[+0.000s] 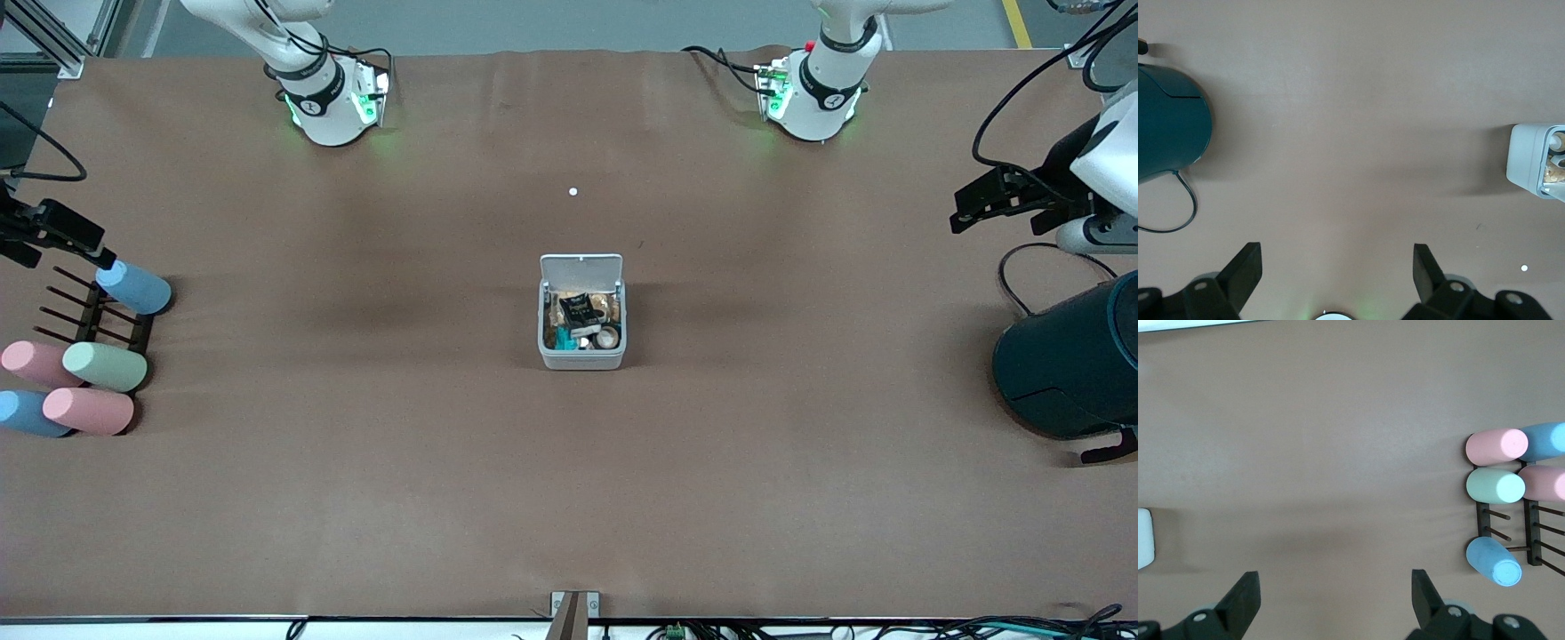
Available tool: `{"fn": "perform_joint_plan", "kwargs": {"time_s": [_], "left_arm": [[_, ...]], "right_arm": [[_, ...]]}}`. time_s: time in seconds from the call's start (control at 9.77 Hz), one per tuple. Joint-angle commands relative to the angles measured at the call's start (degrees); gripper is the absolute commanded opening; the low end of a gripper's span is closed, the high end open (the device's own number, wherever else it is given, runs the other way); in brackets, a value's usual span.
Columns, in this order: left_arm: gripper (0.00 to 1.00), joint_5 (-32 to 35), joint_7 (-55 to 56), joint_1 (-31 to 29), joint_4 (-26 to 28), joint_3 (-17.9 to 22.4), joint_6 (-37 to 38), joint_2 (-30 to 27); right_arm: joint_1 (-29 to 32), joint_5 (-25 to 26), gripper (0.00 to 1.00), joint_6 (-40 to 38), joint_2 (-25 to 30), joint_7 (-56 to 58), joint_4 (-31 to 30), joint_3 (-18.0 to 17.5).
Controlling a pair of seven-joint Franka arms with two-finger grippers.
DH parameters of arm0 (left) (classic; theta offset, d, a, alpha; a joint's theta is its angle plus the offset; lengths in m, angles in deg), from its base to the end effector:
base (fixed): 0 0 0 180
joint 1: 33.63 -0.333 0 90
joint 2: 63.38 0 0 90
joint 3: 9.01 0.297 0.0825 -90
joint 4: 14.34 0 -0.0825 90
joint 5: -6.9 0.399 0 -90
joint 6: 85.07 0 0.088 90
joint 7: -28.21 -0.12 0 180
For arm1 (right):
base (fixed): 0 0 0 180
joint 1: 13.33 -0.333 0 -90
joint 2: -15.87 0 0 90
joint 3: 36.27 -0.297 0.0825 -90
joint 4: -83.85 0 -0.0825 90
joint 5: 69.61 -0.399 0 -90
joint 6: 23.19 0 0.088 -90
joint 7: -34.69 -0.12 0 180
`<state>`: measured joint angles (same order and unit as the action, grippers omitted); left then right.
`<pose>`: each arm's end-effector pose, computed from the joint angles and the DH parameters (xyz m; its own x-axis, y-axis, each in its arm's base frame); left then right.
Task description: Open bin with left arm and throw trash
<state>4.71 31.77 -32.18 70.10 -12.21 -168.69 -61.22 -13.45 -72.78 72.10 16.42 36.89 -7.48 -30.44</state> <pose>0.5664 -0.0504 0.6084 0.9983 -0.0233 -0.0542 -0.0213 -0.9991 0.0370 0.5746 -0.0515 0.5953 0.9946 -0.0661 0.0805 -0.0619 -0.9967 -0.0532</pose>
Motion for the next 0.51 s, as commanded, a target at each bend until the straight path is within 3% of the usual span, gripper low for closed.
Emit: {"fn": "perform_joint_plan", "kwargs": {"time_s": [0.0, 0.41], "left_arm": [[1.0, 0.3, 0.5, -0.3, -0.3, -0.4, 0.9, -0.6], [1.0, 1.1, 0.4, -0.3, -0.3, -0.4, 0.9, -0.7]], "right_arm": [[1.0, 0.6, 1.0, -0.8, 0.9, 0.4, 0.4, -1.1], [0.8, 0.5, 1.0, -3.0, 0.9, 0.6, 5.2, -1.3]]}}
